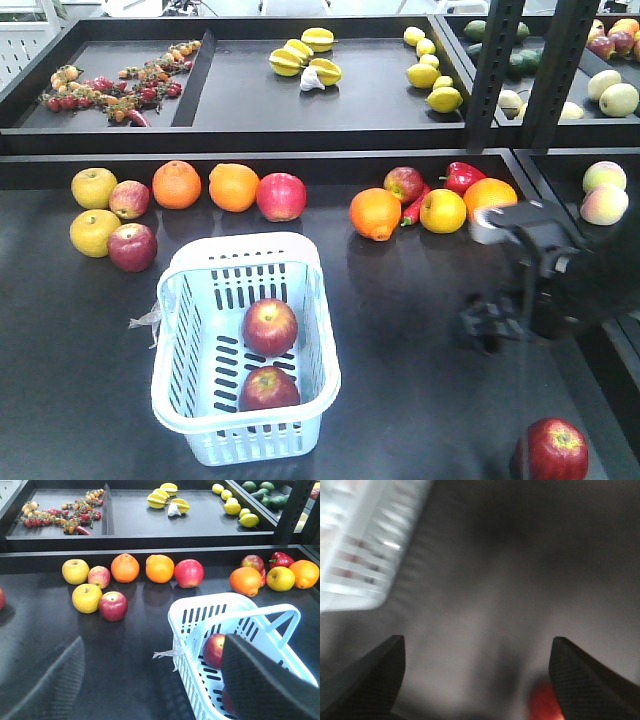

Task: Pick three apples into basket with both arms
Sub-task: 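Reach the right gripper to the red apple nearest the robot and grasp it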

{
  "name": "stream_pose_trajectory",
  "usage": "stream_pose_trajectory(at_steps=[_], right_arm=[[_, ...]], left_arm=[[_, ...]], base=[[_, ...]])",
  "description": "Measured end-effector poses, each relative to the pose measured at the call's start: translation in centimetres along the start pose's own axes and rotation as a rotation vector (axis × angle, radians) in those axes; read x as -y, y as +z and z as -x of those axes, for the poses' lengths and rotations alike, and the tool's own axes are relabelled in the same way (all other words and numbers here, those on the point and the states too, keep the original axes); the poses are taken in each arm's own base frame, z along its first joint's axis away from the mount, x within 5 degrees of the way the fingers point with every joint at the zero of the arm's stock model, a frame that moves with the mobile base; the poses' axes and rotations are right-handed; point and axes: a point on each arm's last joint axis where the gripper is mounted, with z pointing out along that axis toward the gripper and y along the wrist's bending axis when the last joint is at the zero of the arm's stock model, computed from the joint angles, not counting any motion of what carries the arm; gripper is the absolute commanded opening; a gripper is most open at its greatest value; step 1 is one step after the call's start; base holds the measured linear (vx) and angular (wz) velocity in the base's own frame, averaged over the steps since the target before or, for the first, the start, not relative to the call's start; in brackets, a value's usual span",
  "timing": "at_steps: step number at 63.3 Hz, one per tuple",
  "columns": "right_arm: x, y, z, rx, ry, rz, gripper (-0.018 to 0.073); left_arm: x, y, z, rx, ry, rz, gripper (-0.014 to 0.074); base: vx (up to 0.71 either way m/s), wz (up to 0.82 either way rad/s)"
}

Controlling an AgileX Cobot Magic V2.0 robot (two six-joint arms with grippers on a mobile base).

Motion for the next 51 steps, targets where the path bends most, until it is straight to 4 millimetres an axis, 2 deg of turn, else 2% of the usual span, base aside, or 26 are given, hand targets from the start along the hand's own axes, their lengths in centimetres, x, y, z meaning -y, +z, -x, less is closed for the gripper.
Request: stream_pose_trajectory(at_steps=[10, 16, 27, 38, 51], right_arm=[[3.5, 0.9, -2.9, -0.094, 0.13, -0.138, 0.0564], [4.5, 1.4, -4.4, -0.113, 0.17, -0.193, 0.058], [4.8, 2.6, -6.2, -0.103, 0.187, -0.222, 0.0622], [5.0, 3.8, -6.9, -0.097, 0.185, -0.226, 0.0624], [5.5, 6.9, -7.6, -0.191, 0.209, -0.214, 0.0622]], left_arm=[[0.0, 0.0, 0.0, 0.0, 0.0, 0.0, 0.0533], [0.0, 0.0, 0.0, 0.0, 0.0, 0.0, 0.0533], [0.0, 0.0, 0.0, 0.0, 0.0, 0.0, 0.0533], [0.0, 0.0, 0.0, 0.0, 0.0, 0.0, 0.0533], [0.0, 0.0, 0.0, 0.0, 0.0, 0.0, 0.0533]], base=[[0.0, 0.0], [0.0, 0.0], [0.0, 0.0], [0.0, 0.0], [0.0, 0.0]])
